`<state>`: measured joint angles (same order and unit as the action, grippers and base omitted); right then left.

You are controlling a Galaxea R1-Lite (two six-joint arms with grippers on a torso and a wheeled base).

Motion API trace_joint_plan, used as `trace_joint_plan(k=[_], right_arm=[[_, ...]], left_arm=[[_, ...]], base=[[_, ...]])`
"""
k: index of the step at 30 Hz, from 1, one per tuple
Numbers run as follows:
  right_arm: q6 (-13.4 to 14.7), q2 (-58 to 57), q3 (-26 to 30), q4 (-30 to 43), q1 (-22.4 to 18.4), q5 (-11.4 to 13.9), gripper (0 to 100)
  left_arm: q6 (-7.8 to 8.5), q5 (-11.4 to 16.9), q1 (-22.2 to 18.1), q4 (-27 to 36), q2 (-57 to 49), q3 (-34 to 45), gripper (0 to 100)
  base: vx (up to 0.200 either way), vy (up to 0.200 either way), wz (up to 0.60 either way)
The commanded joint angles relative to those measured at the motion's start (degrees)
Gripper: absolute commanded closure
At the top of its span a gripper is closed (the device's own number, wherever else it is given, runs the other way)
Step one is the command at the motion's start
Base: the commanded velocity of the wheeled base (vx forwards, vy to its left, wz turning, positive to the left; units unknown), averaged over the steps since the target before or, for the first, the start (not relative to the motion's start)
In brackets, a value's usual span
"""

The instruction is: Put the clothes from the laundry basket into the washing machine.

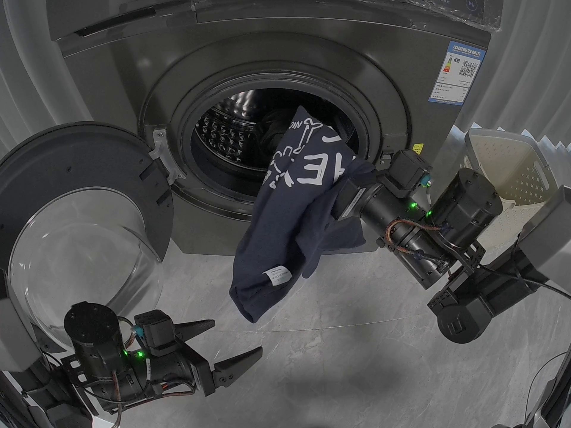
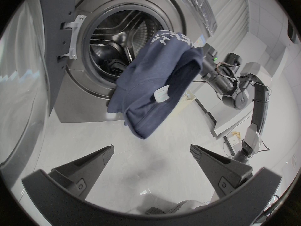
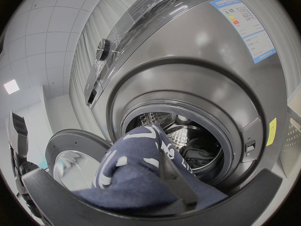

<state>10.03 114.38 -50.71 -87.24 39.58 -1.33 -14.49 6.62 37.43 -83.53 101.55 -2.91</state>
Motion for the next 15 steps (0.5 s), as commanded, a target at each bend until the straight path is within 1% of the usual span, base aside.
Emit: trace_joint_plan(k=[1, 2, 4, 6, 8, 12, 15], right_arm=[[0.07, 1.37, 0.09, -0.22, 0.58, 0.01, 100], [0.07, 1.81, 0.18, -0.22, 0.58, 0.01, 100], [0.07, 1.89, 0.18, -0.22, 0.58, 0.01, 100], [0.07, 1.89, 0.18, -0.22, 0.58, 0.01, 100], [0.07, 1.89, 0.18, -0.22, 0.85, 0.01, 100], [0.07, 1.81, 0.18, -0.13, 0.93, 0.01, 100], [0.07, 1.72, 0.18, -0.04, 1.11, 0.01, 100]], left_arm=[[-0.01, 0.76, 2.13, -1.02, -1.18, -2.8, 0], [-0.01, 0.94, 2.21, -1.28, -1.18, -6.67, 0], [0.17, 1.03, 2.39, -1.11, -1.18, -9.92, 0], [0.26, 0.94, 2.57, -0.85, -1.18, -11.06, 0], [0.78, 0.94, 2.74, -0.85, -0.39, -14.14, 0], [1.14, 0.94, 2.39, -0.76, 2.08, -18.09, 0], [2.19, 1.03, 2.13, -0.14, 3.04, -18.97, 0]], base=[[0.0, 0.0, 0.0], [0.0, 0.0, 0.0], [0.0, 0.0, 0.0], [0.0, 0.0, 0.0], [0.0, 0.0, 0.0], [0.0, 0.0, 0.0], [0.0, 0.0, 0.0]])
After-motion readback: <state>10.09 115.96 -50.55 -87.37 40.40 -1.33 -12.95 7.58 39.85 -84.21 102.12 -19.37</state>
